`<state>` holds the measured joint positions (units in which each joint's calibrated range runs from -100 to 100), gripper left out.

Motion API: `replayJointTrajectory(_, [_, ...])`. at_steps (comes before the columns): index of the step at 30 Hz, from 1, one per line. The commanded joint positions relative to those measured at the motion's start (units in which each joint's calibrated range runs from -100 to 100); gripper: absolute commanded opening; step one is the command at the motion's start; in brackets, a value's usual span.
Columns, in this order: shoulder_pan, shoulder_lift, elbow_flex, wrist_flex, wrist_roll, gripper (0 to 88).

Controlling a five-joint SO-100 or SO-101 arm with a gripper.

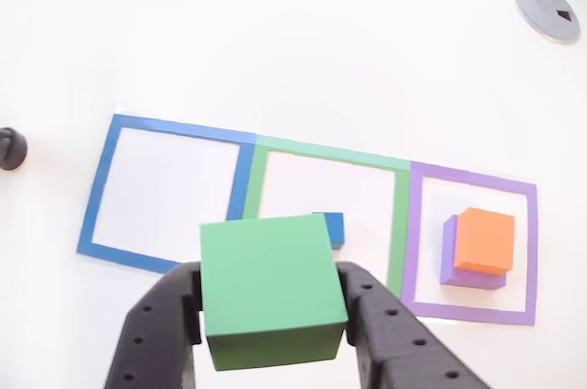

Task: Tower of hanoi

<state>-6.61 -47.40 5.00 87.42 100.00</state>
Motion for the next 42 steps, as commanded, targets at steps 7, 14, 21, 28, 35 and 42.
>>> replayJointTrajectory(7, [-8.44, -2.45, -2.91, 0.83, 0.00, 5.6])
replayJointTrajectory(14, [-9.50, -2.13, 8.00, -4.02, 0.00, 5.4])
replayJointTrajectory(21, [-8.25, -2.21, 38.63, -34.47, 0.00, 5.4])
replayJointTrajectory(28, [-10.07, 9.17, 62.27, -79.73, 0.00, 6.5])
replayJointTrajectory(35, [-12.66, 33.07, 67.18, -117.55, 0.00, 5.9])
replayJointTrajectory(42, [-16.30, 46.96, 69.18, -136.25, 0.00, 6.0])
